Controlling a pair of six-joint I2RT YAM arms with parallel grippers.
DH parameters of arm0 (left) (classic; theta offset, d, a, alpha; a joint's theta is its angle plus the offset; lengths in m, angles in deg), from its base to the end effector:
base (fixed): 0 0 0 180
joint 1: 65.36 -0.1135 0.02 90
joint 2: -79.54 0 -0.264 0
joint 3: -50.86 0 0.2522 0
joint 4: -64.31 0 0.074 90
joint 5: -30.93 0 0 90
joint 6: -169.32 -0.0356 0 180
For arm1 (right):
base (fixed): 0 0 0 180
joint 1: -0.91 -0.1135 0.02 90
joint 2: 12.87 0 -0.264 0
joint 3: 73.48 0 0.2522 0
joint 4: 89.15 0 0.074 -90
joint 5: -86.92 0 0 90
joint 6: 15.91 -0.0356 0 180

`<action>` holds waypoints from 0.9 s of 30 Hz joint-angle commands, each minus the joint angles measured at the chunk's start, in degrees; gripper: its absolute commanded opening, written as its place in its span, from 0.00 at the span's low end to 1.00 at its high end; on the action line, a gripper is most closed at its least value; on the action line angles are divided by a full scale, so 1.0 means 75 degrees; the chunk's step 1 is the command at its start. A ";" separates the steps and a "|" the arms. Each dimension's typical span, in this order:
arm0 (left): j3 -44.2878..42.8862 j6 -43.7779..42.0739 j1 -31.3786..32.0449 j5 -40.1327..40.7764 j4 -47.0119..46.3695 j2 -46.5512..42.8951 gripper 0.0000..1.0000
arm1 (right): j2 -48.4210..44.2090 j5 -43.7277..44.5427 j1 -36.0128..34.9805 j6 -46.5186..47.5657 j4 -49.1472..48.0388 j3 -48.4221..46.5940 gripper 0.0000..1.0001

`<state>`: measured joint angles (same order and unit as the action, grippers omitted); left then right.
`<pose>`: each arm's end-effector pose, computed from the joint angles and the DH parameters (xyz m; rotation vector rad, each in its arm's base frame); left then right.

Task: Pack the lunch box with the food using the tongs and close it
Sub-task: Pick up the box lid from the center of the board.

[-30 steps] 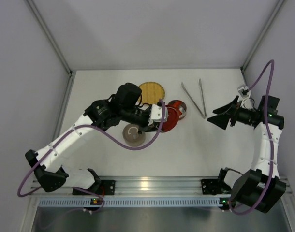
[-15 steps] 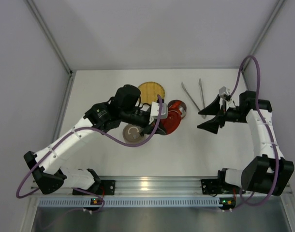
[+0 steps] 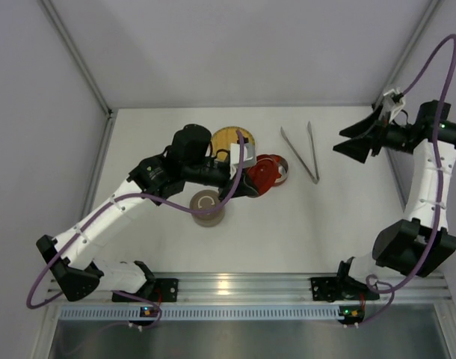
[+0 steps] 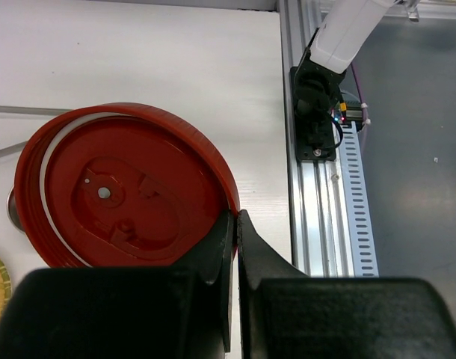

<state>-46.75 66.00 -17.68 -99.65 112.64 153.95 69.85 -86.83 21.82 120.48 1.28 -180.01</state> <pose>0.1662 -0.2170 0.4242 1.4257 1.4908 -1.0862 0.2445 -0.0555 0.4057 -0.7117 1.6567 1.1197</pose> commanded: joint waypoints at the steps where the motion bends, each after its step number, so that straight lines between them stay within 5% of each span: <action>1: -0.0070 0.0206 -0.0088 0.0113 -0.0531 -0.0148 0.00 | 0.0302 -0.1080 0.0818 -0.1728 0.1298 -0.0591 0.99; 8: -0.0046 0.0253 -0.0135 0.0289 -0.0554 -0.0101 0.00 | -0.0187 -0.0522 0.2940 -0.3101 0.1065 -0.0474 0.99; 9: -0.0058 0.0253 -0.0135 0.0312 -0.0554 -0.0078 0.00 | -0.0328 -0.0228 0.3163 -0.4194 0.0831 -0.0428 0.99; 10: -0.0058 0.0299 -0.0135 0.0324 -0.0554 -0.0055 0.00 | -0.0527 0.0123 0.3456 -0.5156 -0.0331 -0.0288 0.99; 11: -0.0069 0.0311 -0.0135 0.0313 -0.0589 -0.0008 0.00 | -0.1155 0.0858 0.3540 -0.7567 -0.1398 0.0317 0.99; 14: -0.0058 0.0405 -0.0135 0.0278 -0.0648 0.0039 0.00 | -0.2678 0.1728 0.3588 -0.9953 -0.6111 0.1665 0.99; 17: -0.0081 0.0417 -0.0146 0.0394 -0.0671 -0.0042 0.00 | -0.2908 0.2408 0.2969 -1.0592 -0.7444 0.1788 0.99; 22: -0.0081 0.0604 -0.0299 0.0453 -0.0788 -0.0253 0.00 | -0.2755 0.3244 0.1072 -0.8951 -0.8167 0.2967 0.99; 23: -0.0058 0.0686 -0.0368 0.0465 -0.0881 -0.0312 0.00 | -0.2976 0.3082 0.0906 -0.9137 -0.8786 0.3482 0.99; 26: -0.0011 0.1060 -0.0568 0.0406 -0.1232 -0.0394 0.00 | -0.3515 0.2823 0.0285 -1.1147 -1.3602 0.6091 0.99; 27: -0.0011 0.1177 -0.0615 0.0418 -0.1315 -0.0406 0.00 | -0.3610 0.2845 0.0016 -1.1189 -1.3991 0.6367 0.99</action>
<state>-46.67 71.12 -21.14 -96.48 109.60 153.38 44.65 -66.41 25.80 45.97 -74.87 -140.67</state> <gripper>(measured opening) 0.020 0.993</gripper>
